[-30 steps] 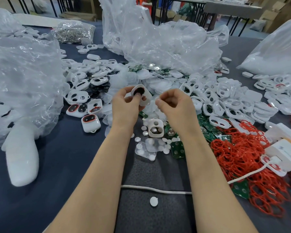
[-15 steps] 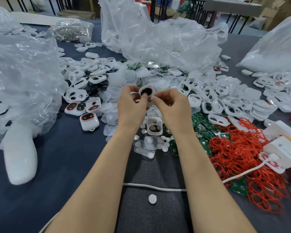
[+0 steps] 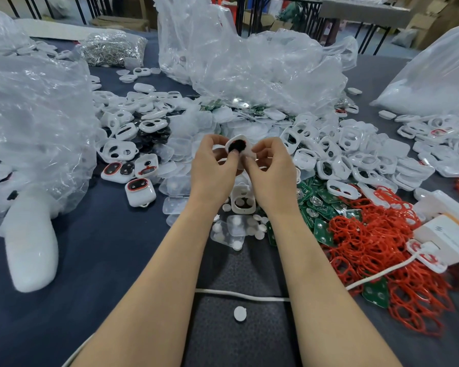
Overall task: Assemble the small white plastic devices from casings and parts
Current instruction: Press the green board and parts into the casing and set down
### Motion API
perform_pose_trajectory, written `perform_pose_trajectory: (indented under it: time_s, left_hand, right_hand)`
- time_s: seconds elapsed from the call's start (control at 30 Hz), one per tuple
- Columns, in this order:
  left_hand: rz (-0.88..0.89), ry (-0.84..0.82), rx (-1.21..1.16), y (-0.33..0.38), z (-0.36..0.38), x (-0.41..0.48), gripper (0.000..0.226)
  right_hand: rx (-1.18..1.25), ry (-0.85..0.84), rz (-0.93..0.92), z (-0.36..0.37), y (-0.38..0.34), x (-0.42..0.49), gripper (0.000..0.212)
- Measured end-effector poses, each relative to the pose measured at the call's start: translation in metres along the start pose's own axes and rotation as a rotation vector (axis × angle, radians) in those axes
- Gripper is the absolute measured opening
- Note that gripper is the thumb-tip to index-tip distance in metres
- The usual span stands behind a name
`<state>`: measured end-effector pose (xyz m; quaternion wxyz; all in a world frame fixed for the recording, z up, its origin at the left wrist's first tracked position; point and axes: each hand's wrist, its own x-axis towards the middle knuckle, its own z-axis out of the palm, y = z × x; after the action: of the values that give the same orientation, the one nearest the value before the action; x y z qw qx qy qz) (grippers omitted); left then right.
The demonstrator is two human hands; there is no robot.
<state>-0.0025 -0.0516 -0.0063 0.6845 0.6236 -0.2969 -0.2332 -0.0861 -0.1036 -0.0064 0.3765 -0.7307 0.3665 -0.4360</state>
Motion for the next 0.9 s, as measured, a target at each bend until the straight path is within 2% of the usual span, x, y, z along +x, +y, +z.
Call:
perform_pose_trajectory:
  time_s: [0.1, 0.23, 0.5, 0.9]
  left_hand:
    - [-0.019, -0.015, -0.019, 0.0011, -0.0007, 0.0, 0.017]
    - [-0.026, -0.044, -0.017, 0.0029, -0.0018, -0.0009, 0.018]
    - [0.044, -0.094, 0.073, 0.0067, 0.0008, -0.0058, 0.029]
    - [0.097, -0.077, 0.095, 0.0045, 0.0029, -0.0064, 0.024]
  right_hand:
    - [0.064, -0.014, 0.055, -0.0011, 0.0018, 0.0008, 0.02]
    - [0.093, -0.051, 0.102, -0.0029, 0.0029, 0.0029, 0.015]
    - [0.231, -0.077, 0.266, -0.006, 0.0018, 0.0051, 0.012]
    - [0.391, -0.022, 0.344, -0.0047, 0.0, 0.0064, 0.009]
